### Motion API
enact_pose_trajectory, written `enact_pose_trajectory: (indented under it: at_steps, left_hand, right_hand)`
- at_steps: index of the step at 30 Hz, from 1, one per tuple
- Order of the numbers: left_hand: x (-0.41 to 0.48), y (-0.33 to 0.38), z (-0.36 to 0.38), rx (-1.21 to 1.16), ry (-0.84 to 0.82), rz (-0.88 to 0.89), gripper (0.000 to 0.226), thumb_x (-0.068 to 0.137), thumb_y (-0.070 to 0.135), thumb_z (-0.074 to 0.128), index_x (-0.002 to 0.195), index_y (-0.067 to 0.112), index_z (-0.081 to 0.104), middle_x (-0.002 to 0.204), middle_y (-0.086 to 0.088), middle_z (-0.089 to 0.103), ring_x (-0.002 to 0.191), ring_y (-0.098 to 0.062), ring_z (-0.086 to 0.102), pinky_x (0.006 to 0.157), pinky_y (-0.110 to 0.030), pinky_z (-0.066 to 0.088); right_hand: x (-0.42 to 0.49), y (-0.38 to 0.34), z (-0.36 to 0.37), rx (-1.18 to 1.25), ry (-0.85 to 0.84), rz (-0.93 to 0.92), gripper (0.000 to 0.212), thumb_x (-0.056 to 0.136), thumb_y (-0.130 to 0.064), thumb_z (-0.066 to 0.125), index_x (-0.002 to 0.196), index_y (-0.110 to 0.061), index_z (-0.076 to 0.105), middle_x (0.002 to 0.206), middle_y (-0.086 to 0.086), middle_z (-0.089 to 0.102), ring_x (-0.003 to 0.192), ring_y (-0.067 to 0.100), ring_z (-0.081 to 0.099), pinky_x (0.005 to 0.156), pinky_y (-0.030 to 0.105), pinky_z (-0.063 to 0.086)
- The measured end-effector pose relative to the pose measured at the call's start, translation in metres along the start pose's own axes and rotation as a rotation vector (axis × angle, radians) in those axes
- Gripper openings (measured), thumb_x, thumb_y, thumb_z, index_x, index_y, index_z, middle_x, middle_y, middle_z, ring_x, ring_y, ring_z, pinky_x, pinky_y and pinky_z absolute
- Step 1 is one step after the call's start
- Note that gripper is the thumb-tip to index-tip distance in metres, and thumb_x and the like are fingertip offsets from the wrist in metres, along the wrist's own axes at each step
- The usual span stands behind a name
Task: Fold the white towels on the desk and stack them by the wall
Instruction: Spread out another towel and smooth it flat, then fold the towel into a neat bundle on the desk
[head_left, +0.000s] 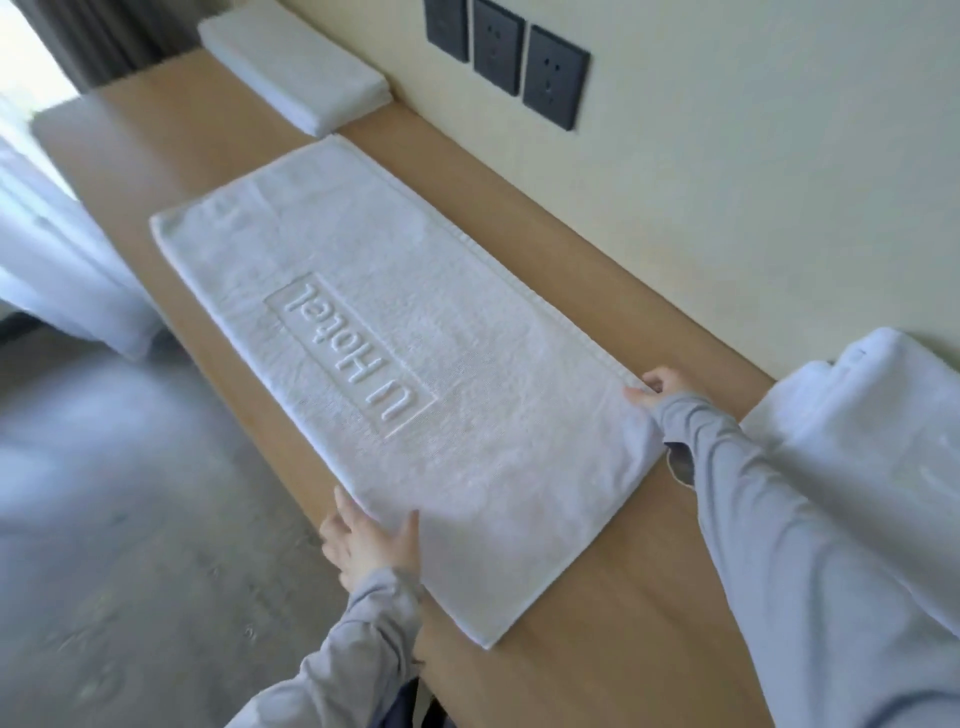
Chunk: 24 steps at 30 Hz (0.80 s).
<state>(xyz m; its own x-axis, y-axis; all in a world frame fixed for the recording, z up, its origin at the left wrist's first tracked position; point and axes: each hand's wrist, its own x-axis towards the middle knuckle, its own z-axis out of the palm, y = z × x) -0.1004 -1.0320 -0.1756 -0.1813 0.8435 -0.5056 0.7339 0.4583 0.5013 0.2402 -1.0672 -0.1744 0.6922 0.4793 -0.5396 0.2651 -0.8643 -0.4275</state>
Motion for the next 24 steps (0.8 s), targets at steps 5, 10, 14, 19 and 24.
enact_pose_trajectory:
  at_steps: [5,10,14,19,24]
  left_hand:
    - [-0.041,-0.024,0.018,-0.286,-0.172,-0.101,0.086,0.079,0.02,0.072,0.146,0.013,0.017,0.138,-0.021,0.04,0.121,-0.04,0.046,0.098,-0.053,0.042]
    - [-0.067,-0.026,0.028,-0.326,-0.191,-0.07,0.097,0.083,0.018,0.067,0.149,0.03,-0.004,0.135,-0.015,0.046,0.118,-0.035,0.051,0.099,-0.047,0.043]
    - [-0.079,-0.023,0.021,-0.286,-0.198,0.045,0.071,0.088,0.021,0.061,0.143,0.042,0.023,0.103,-0.014,0.055,0.081,-0.027,0.059,0.085,-0.046,0.051]
    - [-0.082,-0.007,-0.003,-0.373,-0.19,0.243,0.018,0.082,0.026,0.069,0.082,0.044,0.066,0.089,-0.007,0.048,0.068,-0.023,0.056,0.069,-0.038,0.053]
    - [-0.061,0.011,-0.048,-0.418,-0.465,0.448,0.079,0.031,0.054,0.09,0.102,0.039,0.057,0.109,0.001,0.046,0.098,-0.016,0.058,0.077,-0.028,0.054]
  right_hand:
    - [0.004,-0.002,-0.01,-0.177,-0.132,0.043,0.066,0.085,-0.033,0.065,0.137,-0.004,0.037,0.139,0.017,0.044,0.124,0.035,0.045,0.104,0.044,0.037]
    - [0.0,0.007,-0.019,-0.223,-0.126,0.015,0.057,0.085,-0.021,0.066,0.132,-0.001,0.04,0.132,0.019,0.049,0.118,0.035,0.049,0.096,0.038,0.039]
    - [-0.004,0.014,-0.019,-0.028,-0.056,-0.058,0.044,0.081,-0.005,0.067,0.119,-0.006,0.044,0.116,0.017,0.051,0.098,0.032,0.054,0.079,0.032,0.043]
    - [-0.018,-0.002,-0.033,0.373,0.008,-0.231,0.023,0.08,0.005,0.059,0.091,-0.011,0.049,0.089,0.012,0.051,0.067,0.023,0.046,0.057,0.027,0.041]
    - [-0.042,-0.045,-0.048,0.631,-0.047,-0.286,0.023,0.087,0.005,0.05,0.077,-0.013,0.059,0.089,-0.002,0.058,0.076,0.01,0.052,0.05,0.013,0.048]
